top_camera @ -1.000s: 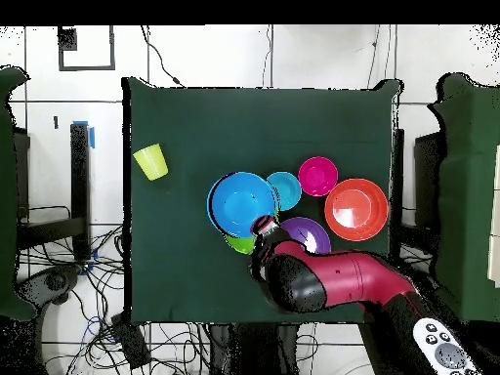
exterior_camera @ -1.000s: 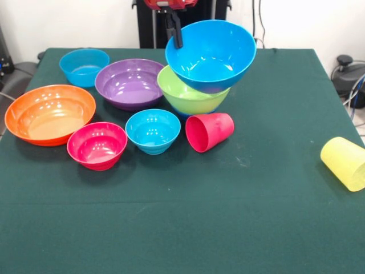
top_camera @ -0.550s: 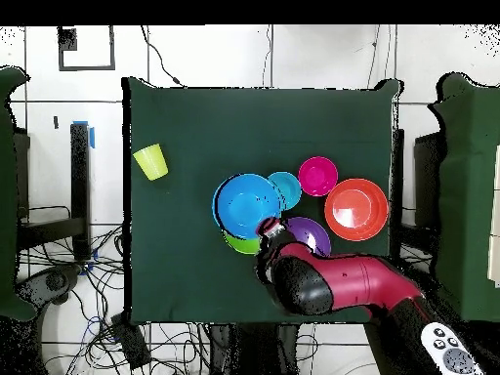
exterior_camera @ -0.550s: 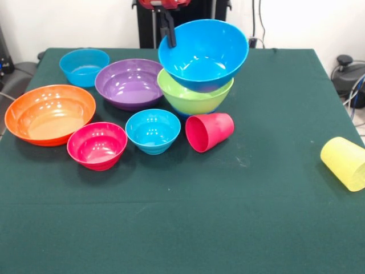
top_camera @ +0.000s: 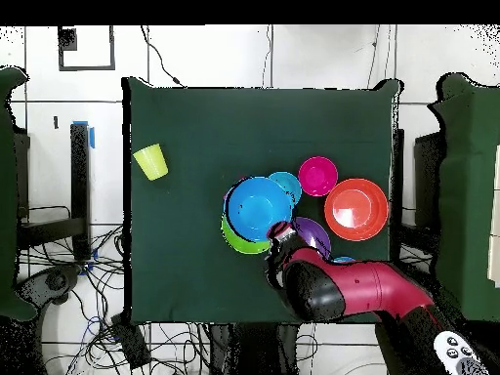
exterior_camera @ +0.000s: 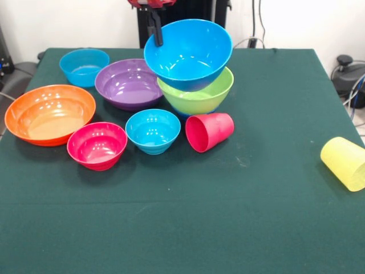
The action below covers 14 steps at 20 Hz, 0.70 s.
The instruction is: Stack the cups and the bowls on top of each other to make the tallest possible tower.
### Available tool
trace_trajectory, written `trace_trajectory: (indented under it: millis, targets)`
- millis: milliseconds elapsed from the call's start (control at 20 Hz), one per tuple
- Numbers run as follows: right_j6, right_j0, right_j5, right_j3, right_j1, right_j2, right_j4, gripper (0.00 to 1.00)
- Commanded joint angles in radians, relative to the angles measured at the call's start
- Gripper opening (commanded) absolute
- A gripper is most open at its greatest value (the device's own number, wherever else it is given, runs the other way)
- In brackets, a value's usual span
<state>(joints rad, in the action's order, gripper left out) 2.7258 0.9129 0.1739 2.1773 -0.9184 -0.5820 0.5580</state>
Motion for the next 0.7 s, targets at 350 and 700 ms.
trace_trajectory:
  millis: [350,700]
  targets:
    - [-0.072,-0.036,-0.027,0.042,0.059,0.001,0.124,0.0]
    - [-0.07,-0.032,-0.013,0.044,0.05,-0.011,0.123,0.0]
